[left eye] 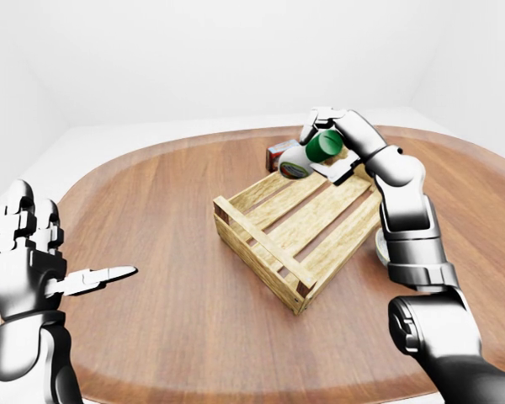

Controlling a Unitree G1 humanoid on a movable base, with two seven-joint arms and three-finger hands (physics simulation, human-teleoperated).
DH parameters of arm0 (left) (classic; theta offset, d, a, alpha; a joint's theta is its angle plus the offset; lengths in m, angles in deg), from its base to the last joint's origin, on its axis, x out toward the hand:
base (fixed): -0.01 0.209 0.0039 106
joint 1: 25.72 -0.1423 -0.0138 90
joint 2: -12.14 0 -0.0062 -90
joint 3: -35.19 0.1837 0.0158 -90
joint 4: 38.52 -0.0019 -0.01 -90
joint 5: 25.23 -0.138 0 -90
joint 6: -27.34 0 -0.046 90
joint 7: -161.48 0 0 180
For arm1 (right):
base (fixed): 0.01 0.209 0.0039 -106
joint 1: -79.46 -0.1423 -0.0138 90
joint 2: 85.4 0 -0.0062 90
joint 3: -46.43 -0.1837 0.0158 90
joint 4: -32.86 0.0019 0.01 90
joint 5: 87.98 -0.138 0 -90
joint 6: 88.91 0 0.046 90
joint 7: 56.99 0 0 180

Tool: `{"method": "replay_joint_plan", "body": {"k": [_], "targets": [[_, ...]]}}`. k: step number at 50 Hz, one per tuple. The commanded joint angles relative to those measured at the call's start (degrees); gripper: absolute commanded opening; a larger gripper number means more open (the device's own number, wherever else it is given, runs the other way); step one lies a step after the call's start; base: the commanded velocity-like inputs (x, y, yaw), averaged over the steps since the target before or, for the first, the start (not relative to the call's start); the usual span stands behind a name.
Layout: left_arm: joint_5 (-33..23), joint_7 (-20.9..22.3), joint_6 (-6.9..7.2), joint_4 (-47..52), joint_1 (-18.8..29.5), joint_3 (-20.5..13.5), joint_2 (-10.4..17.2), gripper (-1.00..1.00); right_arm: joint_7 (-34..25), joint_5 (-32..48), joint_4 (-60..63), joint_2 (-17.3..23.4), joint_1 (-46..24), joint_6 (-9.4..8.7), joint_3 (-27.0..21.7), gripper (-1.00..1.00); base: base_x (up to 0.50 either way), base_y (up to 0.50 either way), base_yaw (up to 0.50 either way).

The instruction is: Pick up the salad dressing and put it in the tray.

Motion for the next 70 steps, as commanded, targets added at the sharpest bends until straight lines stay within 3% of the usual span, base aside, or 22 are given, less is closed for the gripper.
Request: {"method": "replay_joint_plan", "body": {"k": [1, 11, 18, 24, 31, 34, 37, 48, 53, 55, 70], "targets": [[-0.27, -0.21, 0.00, 0.57, -0.14, 0.02, -0.05, 1.00, 5.32, -4.18, -13.66, 7.29, 4.30, 0.00, -3.62, -1.00, 0.00, 0.00, 0.00], [-0.11, 0.07, 0.00, 2.35, -0.21, -0.59, -0.19, 1.00, 12.66, -5.42, -41.54, 9.82, -5.46, 0.00, -2.52, -1.00, 0.00, 0.00, 0.00], [-0.01, 0.33, 0.00, 2.20, -0.14, -0.68, -0.20, 1.00, 15.29, -2.48, -49.34, 11.12, -10.97, 0.00, -0.54, -1.00, 0.00, 0.00, 0.00], [-0.14, 0.31, 0.00, 1.64, -0.08, -0.40, -0.18, 1.00, 17.43, -2.92, -53.83, 10.68, -11.37, 0.00, -1.40, -1.00, 0.00, 0.00, 0.00], [-0.09, 0.28, 0.00, 1.21, 0.02, -0.30, -0.06, 1.00, 18.75, -7.00, -57.53, 8.03, -10.29, 0.01, -3.22, -1.00, 0.00, 0.00, 0.00], [0.23, 0.39, 0.00, 1.53, -0.26, -0.72, -0.07, 1.00, 18.79, -8.00, -58.48, 6.63, -9.46, 1.13, -3.25, -1.00, 0.00, 0.00, 0.00], [0.22, 0.42, 0.00, 0.76, -0.09, -0.65, -0.05, 1.00, 18.62, -8.63, -58.84, 5.72, -9.29, 1.17, -3.12, -1.00, 0.00, 0.00, 0.00], [-0.46, 0.27, 0.00, 0.04, -0.19, 0.87, -0.52, 1.00, 12.34, -9.89, -60.06, 3.58, -6.58, 3.27, -3.10, -1.00, 0.00, 0.00, 0.00], [-0.52, 0.17, 0.00, 0.31, -0.17, 1.07, -0.49, 1.00, 13.41, -8.49, -60.31, 3.88, -6.54, 2.18, -3.08, -1.00, 0.00, 0.00, 0.00], [-0.38, 0.25, 0.00, 0.36, -0.24, 0.88, -0.53, 1.00, 14.50, -6.77, -60.36, 4.19, -6.87, 0.36, -2.32, -1.00, 0.00, 0.00, 0.00], [-0.43, 0.27, 0.00, -0.07, -0.27, 0.98, -0.58, 1.00, 17.30, -2.82, -60.27, 5.01, -8.60, 0.00, -2.12, -1.00, 0.00, 0.00, 0.00]]}}
